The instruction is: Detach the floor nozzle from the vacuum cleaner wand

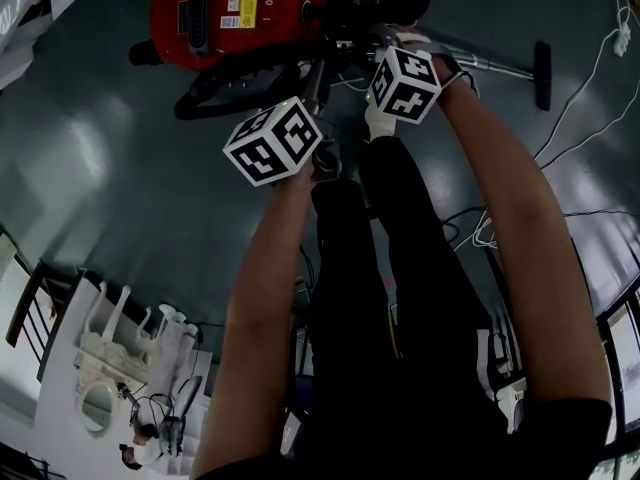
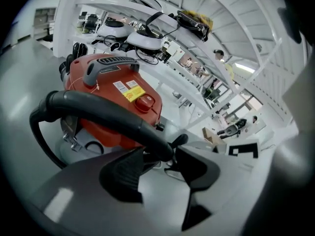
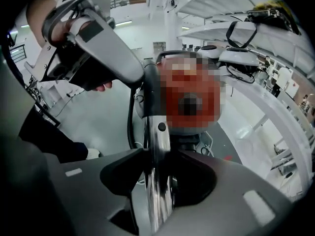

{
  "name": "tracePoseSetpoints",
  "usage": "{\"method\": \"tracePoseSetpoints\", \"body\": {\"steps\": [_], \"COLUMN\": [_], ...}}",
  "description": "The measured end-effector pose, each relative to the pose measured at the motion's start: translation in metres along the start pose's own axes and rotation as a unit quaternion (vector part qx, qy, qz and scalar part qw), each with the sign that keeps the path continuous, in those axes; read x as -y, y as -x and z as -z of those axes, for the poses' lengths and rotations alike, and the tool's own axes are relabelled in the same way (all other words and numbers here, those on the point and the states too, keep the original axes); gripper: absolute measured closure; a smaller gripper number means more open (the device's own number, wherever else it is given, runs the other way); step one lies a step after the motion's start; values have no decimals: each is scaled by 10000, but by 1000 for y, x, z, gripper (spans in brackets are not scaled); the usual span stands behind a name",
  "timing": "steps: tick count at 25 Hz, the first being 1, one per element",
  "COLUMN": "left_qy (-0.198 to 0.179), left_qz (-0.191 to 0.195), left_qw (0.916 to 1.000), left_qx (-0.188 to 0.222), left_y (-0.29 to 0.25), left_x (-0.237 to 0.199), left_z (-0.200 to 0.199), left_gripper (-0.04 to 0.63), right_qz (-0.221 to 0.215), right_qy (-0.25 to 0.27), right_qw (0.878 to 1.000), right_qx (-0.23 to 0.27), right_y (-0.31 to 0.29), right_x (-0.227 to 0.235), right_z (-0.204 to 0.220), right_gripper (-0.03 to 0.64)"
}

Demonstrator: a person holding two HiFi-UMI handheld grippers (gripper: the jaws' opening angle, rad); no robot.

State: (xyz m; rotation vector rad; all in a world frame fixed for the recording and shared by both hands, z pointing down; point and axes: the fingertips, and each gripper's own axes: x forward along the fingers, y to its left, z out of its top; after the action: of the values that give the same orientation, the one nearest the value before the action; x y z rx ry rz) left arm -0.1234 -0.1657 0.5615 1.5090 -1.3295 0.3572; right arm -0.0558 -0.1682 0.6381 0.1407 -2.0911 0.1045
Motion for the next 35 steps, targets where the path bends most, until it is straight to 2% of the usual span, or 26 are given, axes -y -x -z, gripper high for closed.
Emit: {"method": "tracePoseSetpoints", "body": {"steps": [6,12,14,16,17,19,21,23,24,26,28,29,32,33,35], "left_qy": [382,334,-77,-844,-1301,-2225,-2982,-3526,-3760,-4278,-4834,-5101,-5773,-5916,-6100], "left_qz": [-87,-360,-376,-356,-346,-346,-325,-193,-85,204,589,784,1286,1439,1664], "left_qw": [9992,9987,9992,9957,9905,9735,9533,9351,9260,9026,8701,8505,7838,7645,7358], "left_qx": [116,142,52,-153,-267,-391,-344,-305,-319,-437,-762,-1013,-1893,-2120,-2423], "left_y": [-4,-5,-4,1,5,17,30,39,42,46,45,43,30,26,20], "left_x": [-5,-14,-10,0,5,12,18,27,33,44,53,55,54,55,56], "left_z": [-5,-6,-7,-1,3,7,2,-11,-19,-34,-41,-40,-24,-16,-2], "left_gripper": [388,380,373,373,380,416,436,435,413,397,395,392,343,340,327], "right_qz": [-191,-309,-353,-400,-427,-500,-604,-726,-782,-889,-1026,-1121,-1459,-1554,-1685], "right_qy": [121,180,174,159,150,140,146,173,187,212,247,265,305,317,344], "right_qw": [9997,9993,9992,9990,9989,9986,9980,9971,9966,9957,9942,9931,9885,9870,9847], "right_qx": [-24,-137,-110,-82,-75,-79,-107,-138,-151,-174,-194,-203,-240,-260,-282], "right_y": [-4,-2,1,5,7,11,15,19,21,24,29,32,38,39,41], "right_x": [-1,-3,-2,-1,0,1,1,0,-1,-3,-5,-7,-15,-18,-22], "right_z": [1,1,1,1,1,1,1,2,2,2,2,1,2,3,5], "right_gripper": [446,448,448,448,448,448,448,448,448,448,448,448,446,446,446]}}
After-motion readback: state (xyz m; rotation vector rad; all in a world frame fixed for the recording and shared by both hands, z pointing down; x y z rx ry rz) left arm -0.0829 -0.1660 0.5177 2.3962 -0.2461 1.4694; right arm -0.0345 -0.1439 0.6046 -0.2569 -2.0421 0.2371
